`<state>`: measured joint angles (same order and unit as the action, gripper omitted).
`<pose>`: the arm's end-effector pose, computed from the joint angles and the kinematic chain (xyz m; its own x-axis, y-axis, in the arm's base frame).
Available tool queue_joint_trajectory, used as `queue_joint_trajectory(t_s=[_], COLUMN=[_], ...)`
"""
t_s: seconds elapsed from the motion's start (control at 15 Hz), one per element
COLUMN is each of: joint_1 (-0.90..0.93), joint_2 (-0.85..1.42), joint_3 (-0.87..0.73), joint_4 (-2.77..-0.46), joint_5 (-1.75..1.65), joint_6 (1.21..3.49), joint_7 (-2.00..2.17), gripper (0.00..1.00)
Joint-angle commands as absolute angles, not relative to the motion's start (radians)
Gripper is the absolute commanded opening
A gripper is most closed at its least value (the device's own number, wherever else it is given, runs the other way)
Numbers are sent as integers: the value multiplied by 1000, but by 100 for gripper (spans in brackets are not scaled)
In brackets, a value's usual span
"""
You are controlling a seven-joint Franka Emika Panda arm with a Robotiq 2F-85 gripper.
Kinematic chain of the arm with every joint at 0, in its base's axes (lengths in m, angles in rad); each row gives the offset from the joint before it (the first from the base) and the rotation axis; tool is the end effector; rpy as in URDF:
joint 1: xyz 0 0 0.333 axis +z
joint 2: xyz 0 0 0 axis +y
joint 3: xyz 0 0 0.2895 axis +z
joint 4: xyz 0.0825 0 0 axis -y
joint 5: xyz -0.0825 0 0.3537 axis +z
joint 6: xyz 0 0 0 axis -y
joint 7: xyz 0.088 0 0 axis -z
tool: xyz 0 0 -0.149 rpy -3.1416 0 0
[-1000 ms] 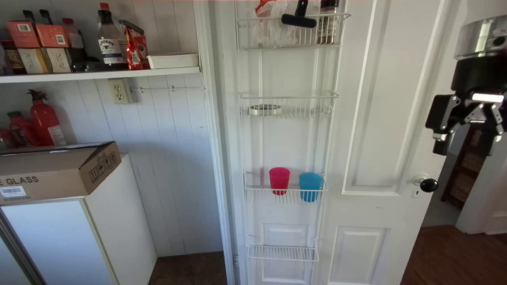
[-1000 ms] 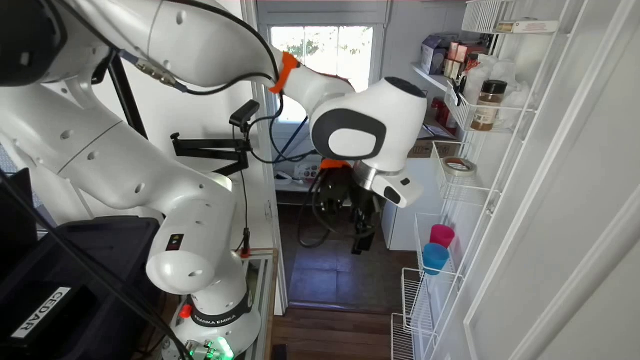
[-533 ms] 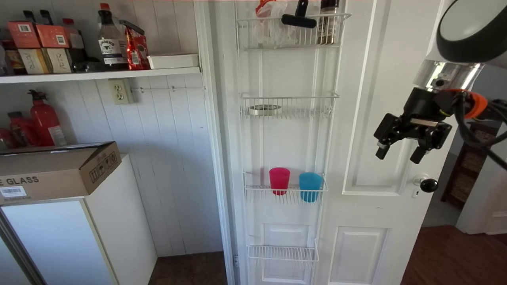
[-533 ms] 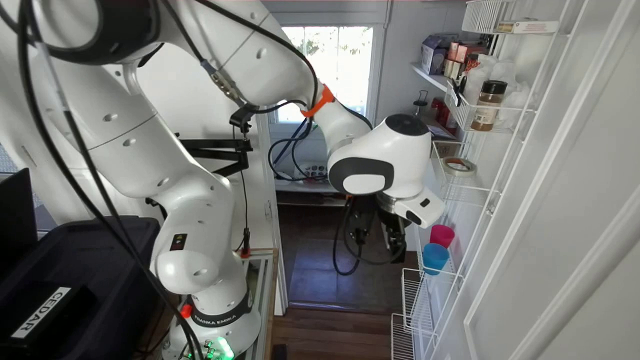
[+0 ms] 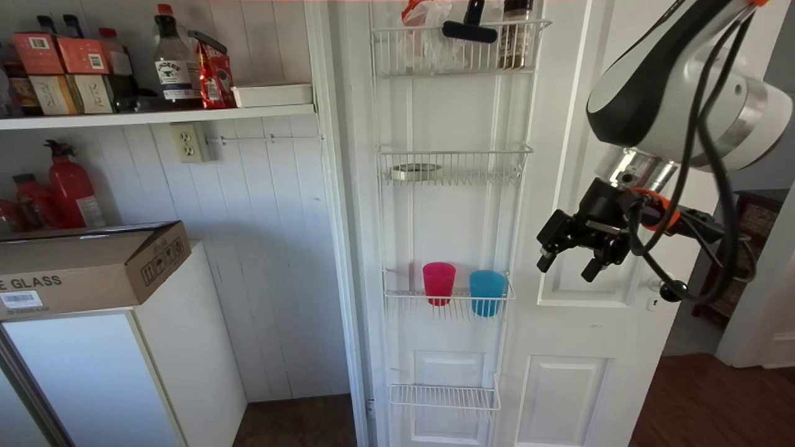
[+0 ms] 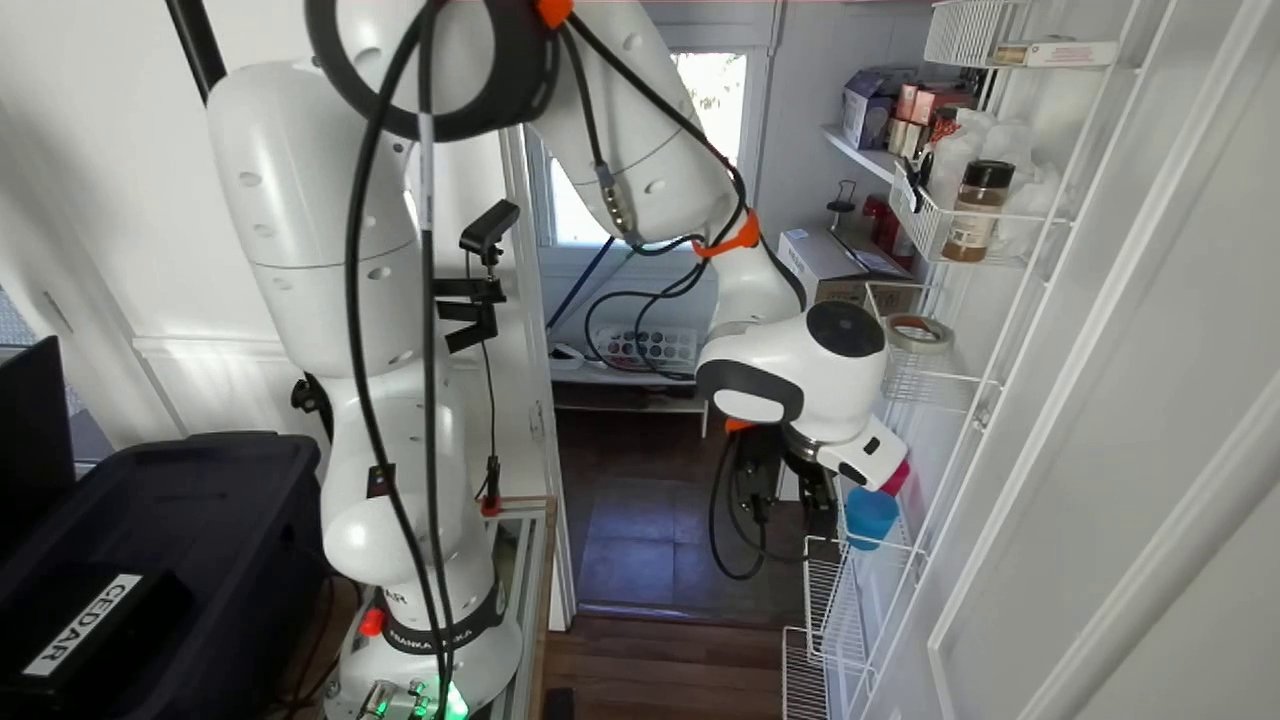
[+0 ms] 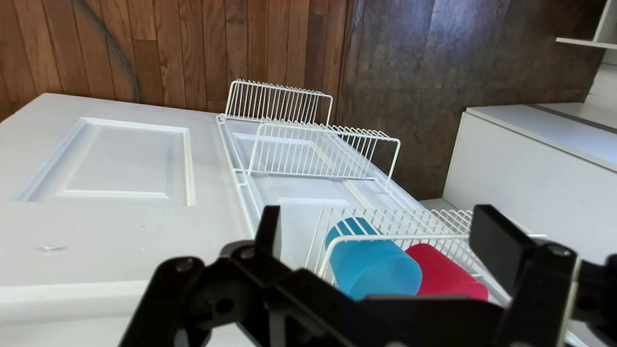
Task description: Put the blue cup in the pink cup
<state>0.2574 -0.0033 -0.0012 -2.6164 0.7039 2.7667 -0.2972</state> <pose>0.4256 0.0932 0.2219 0.9851 -0.1065 0.1352 -0.0617 -0.9520 -0.2999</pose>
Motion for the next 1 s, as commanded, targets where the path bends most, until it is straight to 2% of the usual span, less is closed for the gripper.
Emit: queue_joint_trajectory(t_s=[0.0,0.07,0.4,0.47,0.93], joint_1=[257,200,197,244,230], joint_2=[24,42,59,92,245], joint_3=[-2,53,55,12,52], joint_4=[-2594,-2578,-2561,-2537,-2414], joint_5=[709,700,698,742,870], joint_6=[2756,2749,2745,2765,2876], joint_7=[-310,-306,-308,-358,-512], gripper=[100,100,100,100,100])
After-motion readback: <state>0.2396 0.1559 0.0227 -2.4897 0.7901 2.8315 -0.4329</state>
